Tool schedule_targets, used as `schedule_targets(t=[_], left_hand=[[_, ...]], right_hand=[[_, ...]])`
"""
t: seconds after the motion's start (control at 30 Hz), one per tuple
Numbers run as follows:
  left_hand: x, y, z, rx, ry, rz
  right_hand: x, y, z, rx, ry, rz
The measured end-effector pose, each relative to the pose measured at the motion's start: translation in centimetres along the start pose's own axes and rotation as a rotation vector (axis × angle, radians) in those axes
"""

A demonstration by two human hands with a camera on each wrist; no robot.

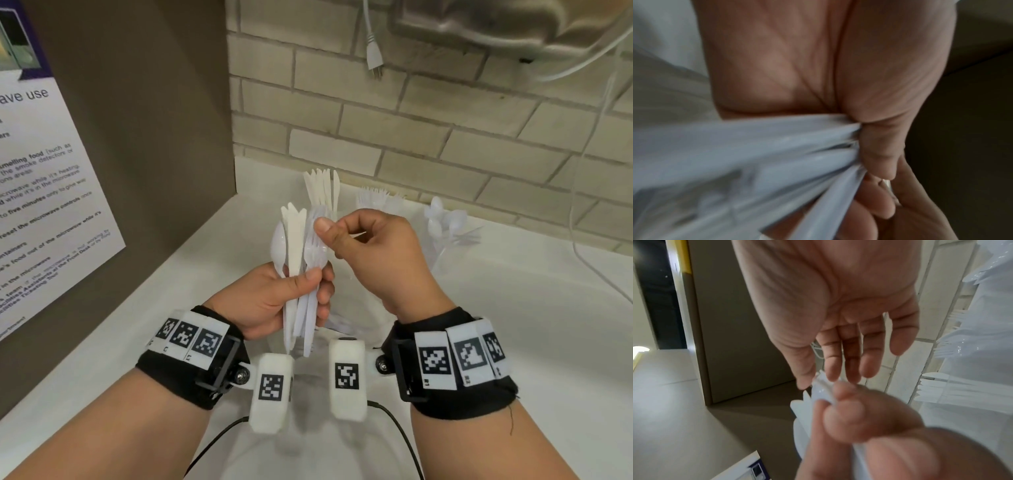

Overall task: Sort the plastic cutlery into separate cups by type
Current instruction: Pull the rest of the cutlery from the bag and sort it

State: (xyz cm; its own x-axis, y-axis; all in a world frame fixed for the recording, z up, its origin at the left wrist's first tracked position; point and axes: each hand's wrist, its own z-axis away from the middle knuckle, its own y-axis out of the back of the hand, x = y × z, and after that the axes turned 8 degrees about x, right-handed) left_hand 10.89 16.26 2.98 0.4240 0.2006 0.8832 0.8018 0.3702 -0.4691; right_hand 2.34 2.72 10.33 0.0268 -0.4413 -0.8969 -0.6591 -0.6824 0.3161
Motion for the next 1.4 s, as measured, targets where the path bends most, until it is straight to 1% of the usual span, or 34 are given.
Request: schedule_targets(t=[0.1, 0.2, 0.3, 0.5, 0.57, 0.67, 0.7, 0.73, 0.8, 0.87, 0.93, 0.97, 1.03, 1.07, 1.17, 1.2, 1.23, 1.27, 1.33, 1.4], left_hand=[[0.0, -0.1, -0.1, 0.025, 0.011, -0.060], [-0.3, -0.3, -0.1, 0.054, -0.003, -0.099], [-0.5, -0.4, -0.1, 0.092, -0.007, -0.113], [-0.3, -0.5, -0.2, 0.067, -0.011, -0.180], [-0.3, -0.3, -0.2, 0.066, -0.016, -0.199], [-0.4, -0.3, -0.1, 0.071, -0.016, -0.220], [-0.5, -0.2, -0.1, 0.070, -0.015, -0.219], [-0.6, -0.3, -0.1, 0.068, -0.014, -0.217], [-0.6, -0.3, -0.1, 0.071, -0.013, -0.246], [-0.6, -0.4, -0.2, 0.084, -0.023, -0.310], [-0.7, -0.3, -0.1, 0.102, -0.029, -0.347], [-0.8, -0.3, -0.1, 0.111, -0.023, -0.343], [-0.9, -0.2, 0.0, 0.129, 0.009, -0.283], [-0.8, -0.1, 0.0, 0.133, 0.025, -0.243], [-0.5, 0.0, -0.2, 0.114, 0.050, -0.189], [-0.4, -0.1, -0.2, 0.101, 0.054, -0.188], [-0.4, -0.2, -0.2, 0.088, 0.059, -0.189], [-0.3, -0.4, -0.2, 0.077, 0.065, -0.193], [-0.3, -0.5, -0.1, 0.057, 0.072, -0.218], [-0.4, -0.6, 0.0, 0.042, 0.062, -0.258]], right_hand=[[-0.2, -0.3, -0.2, 0.070, 0.004, 0.040], [-0.1, -0.5, -0.6, 0.159, 0.039, 0.039], [-0.1, -0.7, -0.6, 0.194, 0.047, 0.038], [-0.2, -1.1, -0.5, 0.357, 0.047, -0.078], [-0.1, -1.3, -0.4, 0.334, 0.029, -0.107], [0.1, -1.1, -0.4, 0.178, -0.004, -0.042], [0.0, -1.0, -0.4, 0.157, -0.015, -0.042], [-0.1, -0.9, -0.5, 0.173, -0.022, -0.062], [-1.1, -0.6, -0.7, 0.280, -0.008, -0.159], [-2.6, 0.0, -0.9, 0.386, 0.062, -0.315], [-4.1, 0.8, -0.9, 0.413, 0.148, -0.472], [-4.5, 1.3, -0.9, 0.390, 0.183, -0.501], [-4.7, 1.8, -1.0, 0.271, 0.197, -0.404], [-4.6, 2.0, -1.0, 0.183, 0.182, -0.293], [-3.2, 2.0, -0.8, -0.143, 0.130, 0.106], [-2.7, 1.8, -0.6, -0.218, 0.110, 0.190], [-2.3, 1.6, -0.5, -0.243, 0.092, 0.234], [-2.0, 1.3, -0.5, -0.237, 0.080, 0.236], [-1.6, 1.0, -0.5, -0.190, 0.042, 0.165], [-1.5, 0.9, -0.6, -0.174, 0.027, 0.117]])
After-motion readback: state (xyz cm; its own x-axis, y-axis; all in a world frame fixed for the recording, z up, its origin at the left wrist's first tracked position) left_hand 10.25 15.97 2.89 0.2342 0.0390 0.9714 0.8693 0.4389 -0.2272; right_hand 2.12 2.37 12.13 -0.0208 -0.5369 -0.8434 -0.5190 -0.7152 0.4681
